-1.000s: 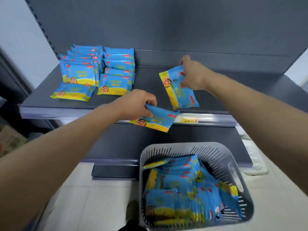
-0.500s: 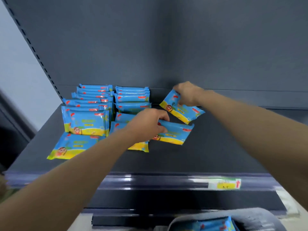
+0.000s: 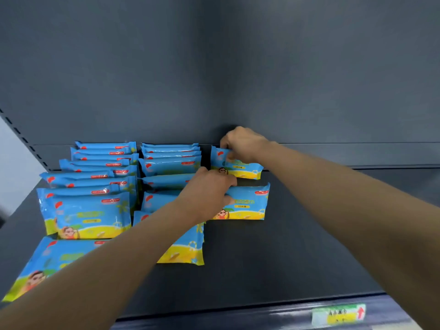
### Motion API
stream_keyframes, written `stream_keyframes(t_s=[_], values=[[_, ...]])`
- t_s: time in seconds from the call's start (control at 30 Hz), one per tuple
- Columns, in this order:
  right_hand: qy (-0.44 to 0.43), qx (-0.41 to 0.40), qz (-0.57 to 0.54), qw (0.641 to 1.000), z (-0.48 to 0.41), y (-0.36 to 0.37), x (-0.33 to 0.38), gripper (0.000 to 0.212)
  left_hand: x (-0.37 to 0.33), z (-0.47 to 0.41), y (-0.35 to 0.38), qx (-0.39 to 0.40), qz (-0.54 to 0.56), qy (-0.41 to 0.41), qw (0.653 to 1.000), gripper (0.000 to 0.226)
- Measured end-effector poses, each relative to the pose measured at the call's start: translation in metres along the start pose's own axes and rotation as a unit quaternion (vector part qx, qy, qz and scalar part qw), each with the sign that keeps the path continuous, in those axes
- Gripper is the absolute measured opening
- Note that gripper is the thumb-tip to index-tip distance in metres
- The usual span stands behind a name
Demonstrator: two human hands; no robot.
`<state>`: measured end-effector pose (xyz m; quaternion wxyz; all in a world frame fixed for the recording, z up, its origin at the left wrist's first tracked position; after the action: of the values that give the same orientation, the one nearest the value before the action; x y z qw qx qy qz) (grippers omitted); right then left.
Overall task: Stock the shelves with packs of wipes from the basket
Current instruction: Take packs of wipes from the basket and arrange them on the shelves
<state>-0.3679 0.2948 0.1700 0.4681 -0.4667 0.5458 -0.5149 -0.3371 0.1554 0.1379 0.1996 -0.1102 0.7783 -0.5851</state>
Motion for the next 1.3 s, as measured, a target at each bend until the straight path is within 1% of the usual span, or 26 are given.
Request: stream_keyframes(t_s=[0.07, 0.17, 0.33, 0.4, 0.47, 0.5, 0.57, 0.63, 0.73, 0.8, 0.93, 1.03, 1.1, 1.2, 1.3], values=[[0.002, -0.005, -0.024, 1.0, -0.002, -0.001, -0.001, 0.027, 0.002, -0.009, 0.001, 0.006, -0.029, 0.002, 1.0, 0.03], [0.018, -0.016, -0.095, 0.995, -0.003, -0.006, -0.009, 0.028, 0.008, -0.021, 0.002, 0.009, -0.084, 0.01, 0.996, 0.03], [0.065, -0.085, -0.145, 0.984, 0.011, -0.02, -0.027, 0.025, 0.015, -0.047, 0.002, -0.009, -0.165, 0.0, 0.986, 0.019], [0.104, -0.144, -0.167, 0.97, 0.022, -0.022, -0.03, 0.025, 0.019, -0.059, 0.002, -0.015, -0.191, -0.011, 0.981, 0.016], [0.156, -0.216, -0.211, 0.94, 0.037, -0.022, -0.033, 0.025, 0.022, -0.068, 0.003, -0.021, -0.203, -0.025, 0.979, 0.017], [0.177, -0.238, -0.225, 0.928, 0.045, -0.02, -0.033, 0.025, 0.024, -0.072, 0.004, -0.026, -0.205, -0.03, 0.978, 0.017], [0.2, -0.249, -0.233, 0.919, 0.06, -0.015, -0.034, 0.026, 0.026, -0.078, 0.006, -0.039, -0.214, -0.038, 0.975, 0.019], [0.209, -0.241, -0.234, 0.918, 0.073, -0.011, -0.036, 0.026, 0.027, -0.081, 0.008, -0.053, -0.221, -0.049, 0.972, 0.028], [0.218, -0.231, -0.228, 0.92, 0.089, -0.006, -0.037, 0.027, 0.025, -0.081, 0.012, -0.07, -0.219, -0.058, 0.971, 0.039], [0.218, -0.218, -0.208, 0.928, 0.099, -0.004, -0.035, 0.028, 0.022, -0.078, 0.012, -0.085, -0.209, -0.067, 0.972, 0.043], [0.181, -0.214, -0.148, 0.948, 0.118, -0.007, -0.029, 0.032, 0.011, -0.071, 0.002, -0.108, -0.187, -0.069, 0.974, 0.042], [0.149, -0.23, -0.072, 0.959, 0.135, -0.011, -0.023, 0.035, -0.007, -0.059, -0.015, -0.148, -0.163, -0.049, 0.974, 0.038], [0.135, -0.247, -0.036, 0.959, 0.148, -0.016, -0.018, 0.036, -0.023, -0.045, -0.03, -0.18, -0.142, -0.031, 0.973, 0.036], [0.116, -0.284, -0.02, 0.951, 0.168, -0.03, -0.009, 0.034, -0.05, -0.017, -0.055, -0.232, -0.119, -0.004, 0.965, 0.032], [0.092, -0.329, -0.019, 0.94, 0.196, -0.05, 0.003, 0.036, -0.086, 0.018, -0.083, -0.286, -0.116, 0.0, 0.951, 0.032]])
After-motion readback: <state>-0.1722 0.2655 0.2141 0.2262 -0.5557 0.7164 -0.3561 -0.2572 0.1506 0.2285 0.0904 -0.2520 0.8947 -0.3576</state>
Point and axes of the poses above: each hand's wrist, its own z-axis away from the middle knuckle, its own y-axis out of the palm, x = y × z, the point moved 3 cm from there along -z, towards the middle knuckle, and after that the axes turned 5 degrees about -x, right-handed, at the moved point
